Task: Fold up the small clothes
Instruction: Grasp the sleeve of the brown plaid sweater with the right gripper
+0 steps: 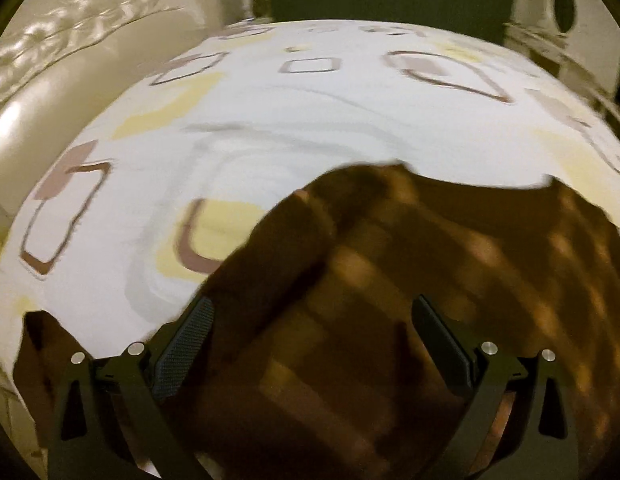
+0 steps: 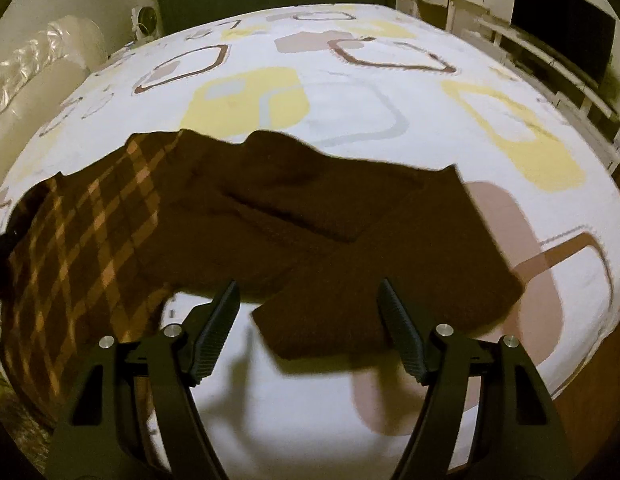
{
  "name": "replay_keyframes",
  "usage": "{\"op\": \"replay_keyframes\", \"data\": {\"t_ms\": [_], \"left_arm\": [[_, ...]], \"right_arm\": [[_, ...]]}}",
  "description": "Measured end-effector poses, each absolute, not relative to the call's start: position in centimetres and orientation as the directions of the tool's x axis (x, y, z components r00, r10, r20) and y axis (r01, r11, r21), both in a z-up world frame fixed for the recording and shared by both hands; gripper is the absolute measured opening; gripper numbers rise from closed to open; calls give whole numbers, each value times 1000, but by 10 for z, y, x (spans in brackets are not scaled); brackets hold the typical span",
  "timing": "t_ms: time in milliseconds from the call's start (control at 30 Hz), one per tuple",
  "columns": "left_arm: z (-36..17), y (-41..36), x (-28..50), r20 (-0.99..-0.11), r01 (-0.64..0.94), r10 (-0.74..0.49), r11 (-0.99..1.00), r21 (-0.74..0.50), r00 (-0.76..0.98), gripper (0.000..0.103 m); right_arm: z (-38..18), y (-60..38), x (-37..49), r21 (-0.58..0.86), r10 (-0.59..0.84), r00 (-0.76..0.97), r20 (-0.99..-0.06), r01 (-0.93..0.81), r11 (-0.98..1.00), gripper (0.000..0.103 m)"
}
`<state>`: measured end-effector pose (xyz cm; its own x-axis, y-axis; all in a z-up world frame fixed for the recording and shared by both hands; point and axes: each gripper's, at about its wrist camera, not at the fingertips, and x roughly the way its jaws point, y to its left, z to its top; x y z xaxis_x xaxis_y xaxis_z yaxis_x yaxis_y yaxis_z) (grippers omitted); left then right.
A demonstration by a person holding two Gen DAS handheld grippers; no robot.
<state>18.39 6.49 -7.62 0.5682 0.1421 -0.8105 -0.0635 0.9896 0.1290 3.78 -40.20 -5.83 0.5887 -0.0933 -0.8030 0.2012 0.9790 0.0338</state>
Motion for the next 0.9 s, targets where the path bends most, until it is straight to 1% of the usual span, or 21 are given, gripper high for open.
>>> {"op": "replay_keyframes", "data": {"t_ms": [100,200,333,500,567,600,633,667,700,733,833,900], "left_arm": [[-81,96,200,-813,-143,204,978,150,546,99],[-86,125,209,-815,-218,258,962,165,520,99],[-92,153,214,-834,-293,235,952,92,500,99],[-95,154,213,-829,-280,242,954,109,503,99],[-94,154,212,-830,-281,234,955,97,507,99],[-93,152,209,-830,-279,228,956,92,509,99],[-91,151,207,-828,-270,217,959,84,516,99],[-89,150,206,-826,-260,212,962,82,522,99],[-86,149,204,-821,-251,211,964,86,530,99],[-83,145,200,-815,-237,208,967,90,541,99],[-71,137,191,-797,-207,196,974,91,571,99],[-62,134,185,-786,-195,182,978,79,591,99]], "right_arm": [[-57,-414,35,41,-95,584,-806,216,976,71],[-60,-411,32,15,-89,574,-814,174,985,71],[-66,-400,32,-19,-79,559,-825,112,994,71],[-73,-397,39,-38,-91,548,-831,108,993,72],[-78,-391,42,-85,-117,538,-835,84,993,71],[-81,-388,44,-123,-141,532,-835,70,990,68],[-84,-387,45,-157,-166,522,-837,61,986,51],[-86,-390,46,-170,-177,510,-842,60,984,44],[-86,-394,46,-158,-169,507,-845,66,985,31],[-83,-403,45,-121,-150,508,-848,89,989,22],[-69,-438,40,71,-25,528,-849,161,984,20],[-57,-465,36,168,25,557,-830,208,964,18]]}}
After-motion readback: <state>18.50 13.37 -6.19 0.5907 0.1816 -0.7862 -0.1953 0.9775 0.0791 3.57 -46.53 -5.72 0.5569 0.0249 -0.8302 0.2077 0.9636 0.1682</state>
